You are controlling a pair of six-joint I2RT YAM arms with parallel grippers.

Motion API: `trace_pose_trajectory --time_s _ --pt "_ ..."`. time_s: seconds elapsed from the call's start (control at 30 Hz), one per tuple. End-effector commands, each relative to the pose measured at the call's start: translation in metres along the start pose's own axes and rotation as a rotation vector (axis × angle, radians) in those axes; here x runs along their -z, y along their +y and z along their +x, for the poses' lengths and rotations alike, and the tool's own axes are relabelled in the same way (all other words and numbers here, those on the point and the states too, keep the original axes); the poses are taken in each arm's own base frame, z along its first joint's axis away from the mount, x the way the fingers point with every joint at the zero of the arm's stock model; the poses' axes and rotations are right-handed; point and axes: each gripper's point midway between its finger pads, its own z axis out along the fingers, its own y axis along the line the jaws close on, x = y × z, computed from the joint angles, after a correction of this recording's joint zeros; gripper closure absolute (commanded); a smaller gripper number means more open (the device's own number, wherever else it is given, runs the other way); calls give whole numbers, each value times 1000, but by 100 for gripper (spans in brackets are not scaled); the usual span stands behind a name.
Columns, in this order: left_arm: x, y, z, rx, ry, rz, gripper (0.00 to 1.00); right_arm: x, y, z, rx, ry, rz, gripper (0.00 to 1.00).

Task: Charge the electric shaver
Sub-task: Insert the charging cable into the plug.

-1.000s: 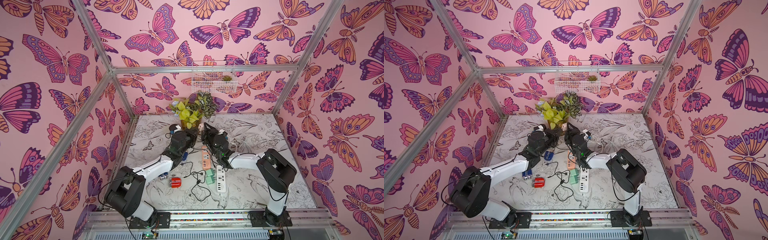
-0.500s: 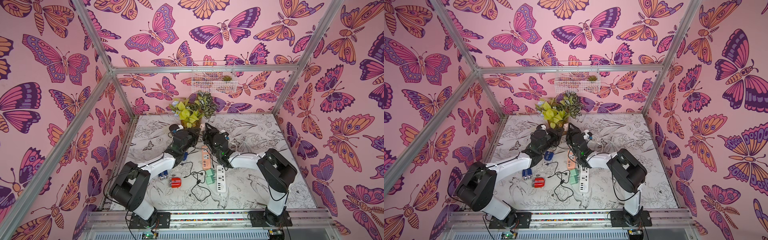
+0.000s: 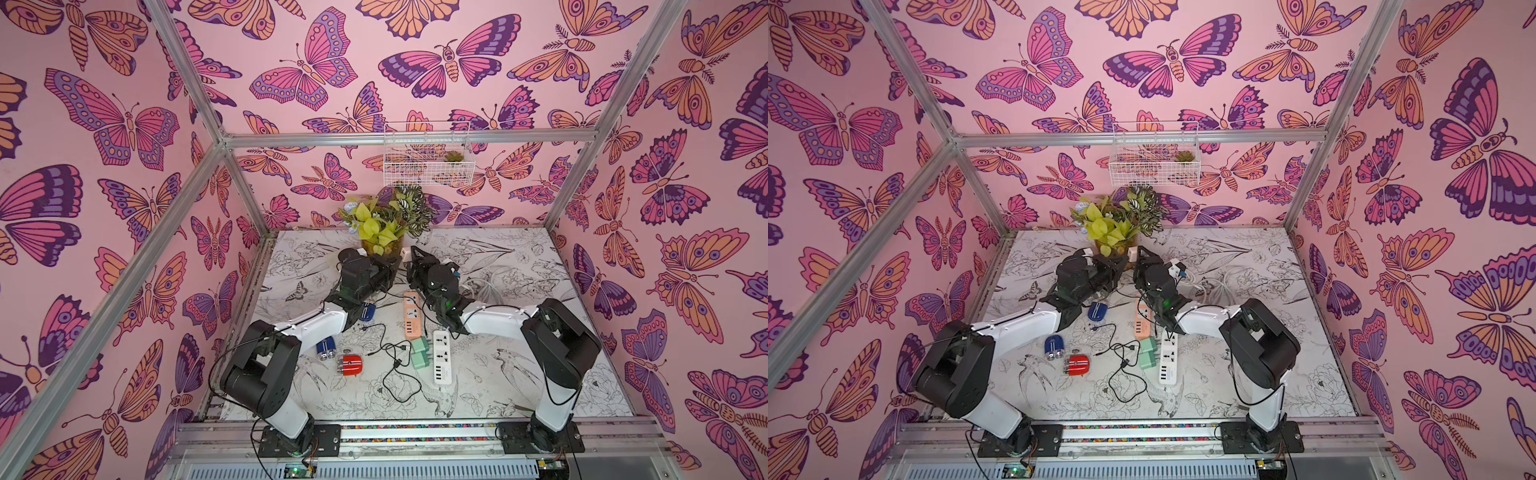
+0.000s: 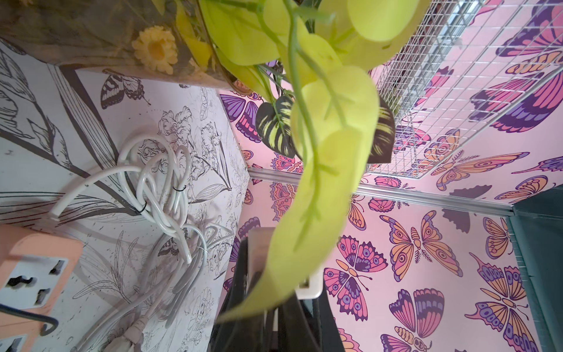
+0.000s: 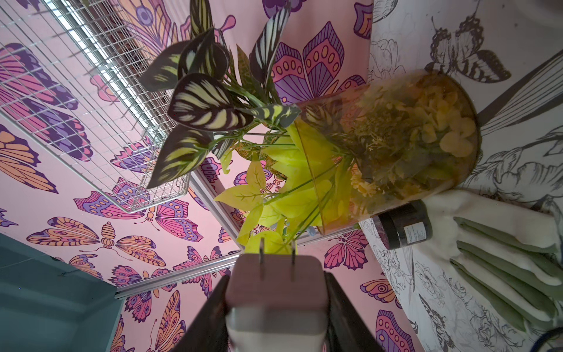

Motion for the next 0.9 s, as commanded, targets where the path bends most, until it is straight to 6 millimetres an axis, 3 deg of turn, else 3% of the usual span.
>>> trace_pose_trajectory --time_s 0.0,0.33,0.6,0.67,0.7,0.8,0.87 --pt "-9 -4 46 -29 189 16 100 27 29 95 -32 364 17 100" --pt "-5 2 64 -41 313 -29 100 25 24 93 17 406 100 100" --pt "-7 2 63 -27 341 -30 100 25 25 94 8 416 103 100" --pt "-5 0 63 -35 346 -30 100 24 25 86 12 393 110 100" --pt "-2 -1 64 -39 347 -33 94 24 24 80 21 376 121 100" --pt "13 -4 64 -81 327 -50 60 19 25 56 40 318 142 100" --pt "25 -5 66 -106 313 -68 45 17 29 41 52 281 156 100"
